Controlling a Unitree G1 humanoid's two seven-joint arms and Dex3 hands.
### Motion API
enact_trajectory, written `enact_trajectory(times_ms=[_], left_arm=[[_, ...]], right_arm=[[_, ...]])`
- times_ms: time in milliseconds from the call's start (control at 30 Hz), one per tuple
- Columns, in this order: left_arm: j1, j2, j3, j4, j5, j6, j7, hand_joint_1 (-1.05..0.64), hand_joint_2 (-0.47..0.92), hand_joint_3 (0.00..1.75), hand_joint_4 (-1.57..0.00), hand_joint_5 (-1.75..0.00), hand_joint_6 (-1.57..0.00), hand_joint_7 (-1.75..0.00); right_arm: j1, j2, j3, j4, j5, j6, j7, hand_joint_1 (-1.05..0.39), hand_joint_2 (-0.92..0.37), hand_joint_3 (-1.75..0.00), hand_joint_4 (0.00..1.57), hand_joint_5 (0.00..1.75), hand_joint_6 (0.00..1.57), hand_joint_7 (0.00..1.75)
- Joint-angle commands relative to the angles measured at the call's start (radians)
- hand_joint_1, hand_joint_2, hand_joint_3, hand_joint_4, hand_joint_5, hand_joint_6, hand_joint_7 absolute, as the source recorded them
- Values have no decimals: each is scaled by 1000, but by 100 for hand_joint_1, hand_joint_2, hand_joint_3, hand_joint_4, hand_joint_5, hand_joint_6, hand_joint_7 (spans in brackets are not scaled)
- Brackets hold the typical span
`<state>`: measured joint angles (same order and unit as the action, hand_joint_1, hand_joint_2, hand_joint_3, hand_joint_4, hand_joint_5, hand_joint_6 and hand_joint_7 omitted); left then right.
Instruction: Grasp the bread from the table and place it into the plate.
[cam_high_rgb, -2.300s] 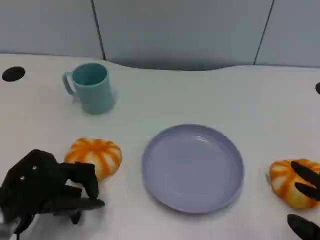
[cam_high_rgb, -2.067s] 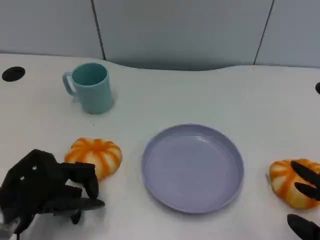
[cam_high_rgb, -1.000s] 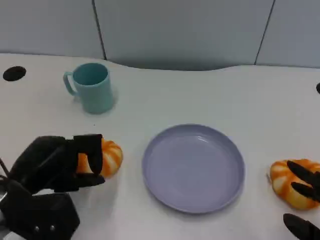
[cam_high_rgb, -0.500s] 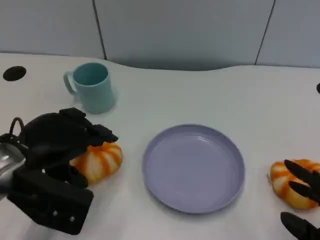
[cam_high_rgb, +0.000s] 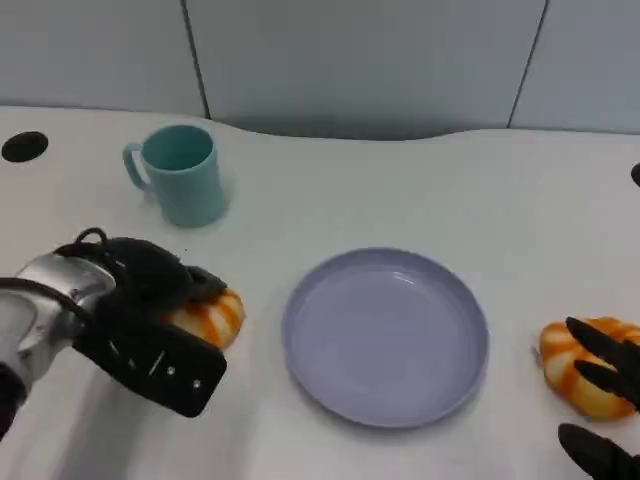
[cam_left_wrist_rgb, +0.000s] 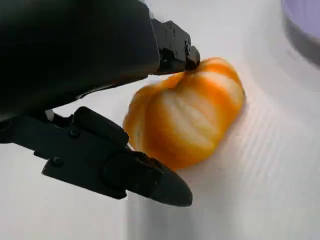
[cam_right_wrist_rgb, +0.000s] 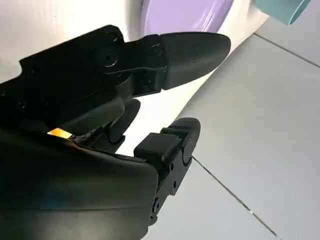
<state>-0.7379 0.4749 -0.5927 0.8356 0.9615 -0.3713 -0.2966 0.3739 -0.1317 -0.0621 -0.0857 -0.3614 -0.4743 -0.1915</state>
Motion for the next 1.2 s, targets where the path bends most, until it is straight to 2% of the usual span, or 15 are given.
enact_trajectory(times_ms=[33,167,333,500,633,733,767,833,900,933,1000,1033,1067,1100,1200], left_arm=[[-62,-47,-74,172,45,11,109,-86,92,13,-2,-1,-9,-1],[-83,-82,-137,269,75,39,191,-88,92,28,0,0,-5,-1],[-78,-110,-189,363,91,68,368,-82,92,33,-7,-4,-5,-1],[-73,-144,-175,424,47,131,485,-59,92,32,-32,-15,-22,-7],[-85,-164,-156,447,2,148,487,-41,92,23,-50,-23,-34,-10],[-103,-176,-139,465,-29,149,451,-33,92,18,-64,-29,-34,-6],[-108,-176,-139,470,-34,144,448,-30,92,13,-68,-37,-34,-4],[-121,-175,-143,481,-38,138,426,-29,91,6,-73,-64,-53,-6],[-135,-176,-147,489,-38,141,400,-30,91,2,-72,-86,-64,-4],[-139,-176,-149,492,-38,144,394,-32,90,1,-68,-111,-75,-6],[-144,-174,-145,493,-43,143,395,-33,89,0,-65,-126,-81,-6],[-146,-173,-141,492,-48,143,396,-34,90,1,-56,-150,-81,-47],[-148,-173,-138,492,-52,143,397,-35,90,1,-52,-162,-67,-88],[-149,-173,-138,492,-56,143,397,-35,91,1,-49,-168,-60,-110],[-145,-176,-85,486,-121,130,398,-33,91,3,-50,-174,-52,-135]], right_arm=[[3,-10,-12,0,7,-10,-9,-35,-92,-32,82,1,61,0],[7,-11,-13,-7,3,-8,-8,-35,-92,-33,80,0,61,0],[6,-13,-17,-1,1,-24,-18,-37,-92,-32,87,3,62,0],[0,-19,-20,8,-3,-40,-24,-36,-92,-32,86,3,62,0],[-1,-18,-20,7,3,-41,-21,-36,-92,-33,85,2,61,0],[3,-15,-20,-4,-1,-32,-21,-37,-92,-33,83,1,61,0],[4,-14,-20,-7,-4,-28,-22,-37,-92,-33,83,1,61,0],[7,-14,-20,-12,-7,-26,-22,-37,-92,-33,82,0,61,0],[9,-13,-19,-17,-6,-23,-20,-36,-92,-33,82,0,61,0],[9,-12,-19,-19,-5,-22,-20,-36,-92,-33,82,0,60,0],[11,-13,-19,-21,-10,-22,-22,-36,-92,-33,82,0,60,0],[11,-13,-20,-22,-15,-24,-25,-36,-92,-34,81,0,60,0],[11,-14,-20,-22,-18,-25,-27,-36,-92,-34,80,0,60,0],[11,-14,-21,-23,-20,-25,-28,-36,-92,-34,80,0,60,0],[10,-14,-21,-23,-15,-25,-23,-36,-92,-34,81,1,60,0]])
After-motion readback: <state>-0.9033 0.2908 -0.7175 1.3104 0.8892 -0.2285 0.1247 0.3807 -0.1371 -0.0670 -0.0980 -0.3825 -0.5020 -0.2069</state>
